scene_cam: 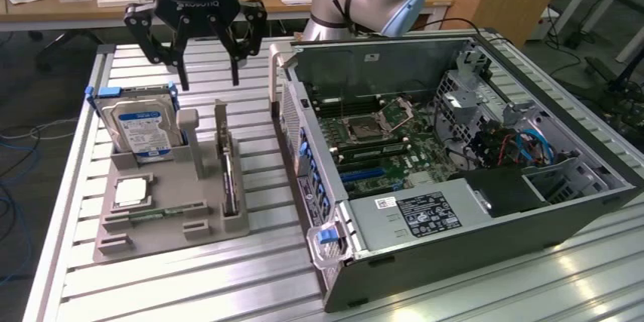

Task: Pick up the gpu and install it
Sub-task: 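Pick up the gpu and move the gpu toward the slot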

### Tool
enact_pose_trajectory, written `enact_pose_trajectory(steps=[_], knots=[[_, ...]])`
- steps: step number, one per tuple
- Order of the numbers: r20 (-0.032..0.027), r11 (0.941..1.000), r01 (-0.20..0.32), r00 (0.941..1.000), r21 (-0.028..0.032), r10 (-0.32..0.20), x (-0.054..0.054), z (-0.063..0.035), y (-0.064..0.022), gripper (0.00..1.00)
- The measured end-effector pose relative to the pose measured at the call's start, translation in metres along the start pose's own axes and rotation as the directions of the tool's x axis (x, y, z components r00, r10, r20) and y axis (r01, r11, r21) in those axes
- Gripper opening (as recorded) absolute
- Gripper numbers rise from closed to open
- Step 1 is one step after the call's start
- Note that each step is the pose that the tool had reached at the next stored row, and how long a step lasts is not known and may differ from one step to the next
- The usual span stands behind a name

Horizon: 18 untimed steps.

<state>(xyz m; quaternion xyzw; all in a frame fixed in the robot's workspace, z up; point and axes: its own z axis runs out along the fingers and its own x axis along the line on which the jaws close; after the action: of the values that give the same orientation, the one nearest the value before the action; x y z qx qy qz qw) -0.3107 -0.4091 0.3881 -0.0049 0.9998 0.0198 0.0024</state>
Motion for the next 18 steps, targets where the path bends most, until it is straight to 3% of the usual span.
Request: enact_pose_trajectory(steps=[6, 18], knots=[[0.0, 1.0, -0.001, 1.0, 0.0, 0.001, 0.0, 0.003, -0.0002, 0.65], [0.0, 1.0, -0.003, 1.0, 0.0001, 0.003, 0.0, 0.0243, -0.0011, 0.65]])
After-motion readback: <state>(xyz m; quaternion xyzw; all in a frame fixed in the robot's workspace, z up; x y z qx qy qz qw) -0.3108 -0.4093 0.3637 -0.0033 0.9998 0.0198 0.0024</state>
